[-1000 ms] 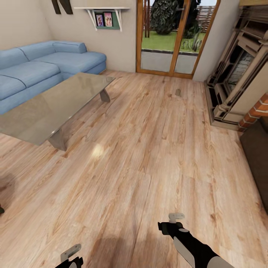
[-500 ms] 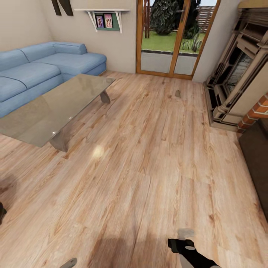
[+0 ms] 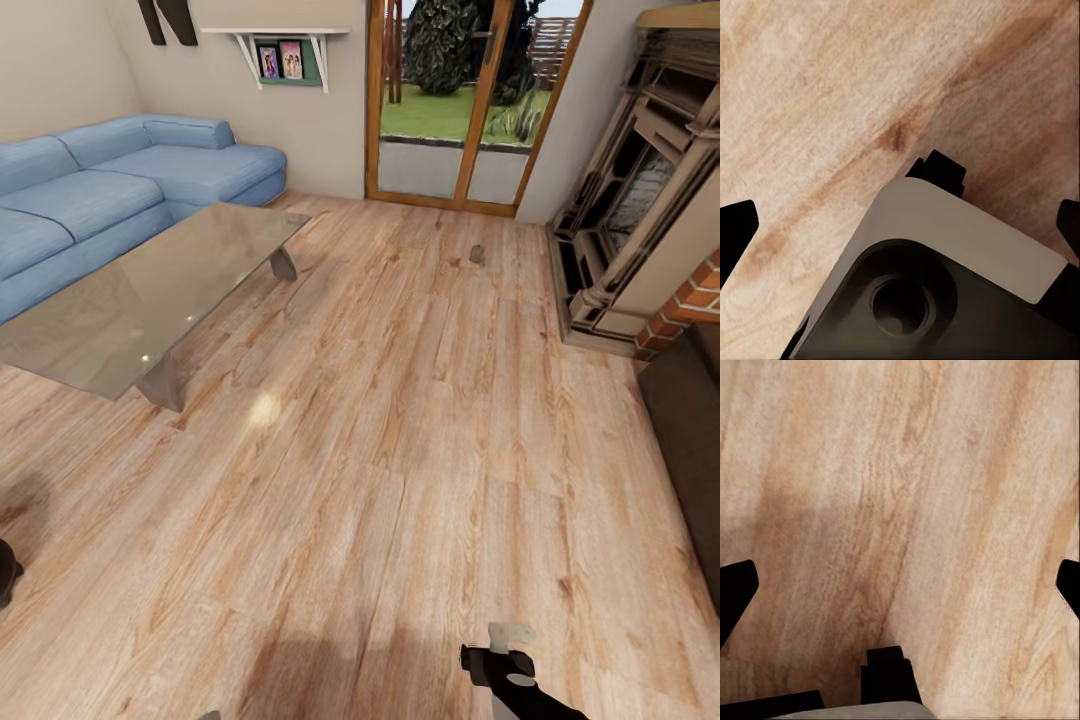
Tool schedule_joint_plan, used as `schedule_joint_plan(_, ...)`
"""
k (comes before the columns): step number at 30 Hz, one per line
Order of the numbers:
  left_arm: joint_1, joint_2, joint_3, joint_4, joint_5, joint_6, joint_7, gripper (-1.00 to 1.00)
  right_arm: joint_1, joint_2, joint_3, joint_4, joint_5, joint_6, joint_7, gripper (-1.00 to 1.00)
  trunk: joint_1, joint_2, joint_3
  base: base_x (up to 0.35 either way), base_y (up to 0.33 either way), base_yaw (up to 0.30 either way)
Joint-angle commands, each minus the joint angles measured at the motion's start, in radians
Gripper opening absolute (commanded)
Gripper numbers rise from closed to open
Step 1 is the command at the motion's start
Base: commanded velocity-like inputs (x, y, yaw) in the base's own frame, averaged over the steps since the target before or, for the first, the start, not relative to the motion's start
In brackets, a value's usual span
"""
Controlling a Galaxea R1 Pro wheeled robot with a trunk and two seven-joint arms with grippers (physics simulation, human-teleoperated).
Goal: Place each of the two pumpkins and all three candles from the living room inside a cabinet in the living room (use any cabinet), then make sure every cabinet is closed, and position the cauldron so it is next to a table in the living room.
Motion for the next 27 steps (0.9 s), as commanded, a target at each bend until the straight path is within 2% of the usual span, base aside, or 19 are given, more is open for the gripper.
schedule_joint_plan(1, 0.0, 0.0, -0.011, 0.001, 0.009, -0.004, 0.001, 1.0, 0.0, 0.0, 0.009, 0.006, -0.009, -0.009, -0.004, 1.0, -0.004, 0.007, 0.003, 0.0, 0.0, 0.0)
schedule_joint_plan(9, 0.001, -0.001, -0.022, 0.004, 0.01, -0.004, -0.009, 1.0, 0.001, 0.0, 0.009, 0.022, -0.008, -0.053, -0.001, 1.0, -0.035, 0.063, 0.028, 0.0, 0.0, 0.0)
schedule_joint_plan(12, 0.002, -0.006, -0.025, 0.005, 0.011, -0.004, -0.009, 1.0, 0.001, 0.015, 0.009, 0.051, -0.008, -0.102, 0.003, 1.0, -0.046, 0.084, 0.037, 0.0, 0.0, 0.0)
schedule_joint_plan(16, 0.003, -0.008, -0.028, 0.038, 0.008, -0.01, -0.009, 1.0, 0.003, 0.031, 0.009, 0.066, -0.005, -0.124, 0.007, 1.0, -0.061, 0.112, 0.05, 0.0, 0.0, 0.0)
schedule_joint_plan(21, 0.003, -0.02, -0.031, 0.058, 0.008, -0.044, -0.009, 1.0, 0.008, 0.034, 0.008, 0.069, -0.006, -0.166, 0.013, 1.0, -0.081, 0.147, 0.065, 0.0, 0.0, 0.0)
schedule_joint_plan(27, 0.003, -0.027, -0.033, 0.075, 0.007, -0.051, -0.009, 1.0, 0.011, 0.035, 0.007, 0.075, -0.008, -0.178, 0.016, 1.0, -0.104, 0.189, 0.084, 0.0, 0.0, 0.0)
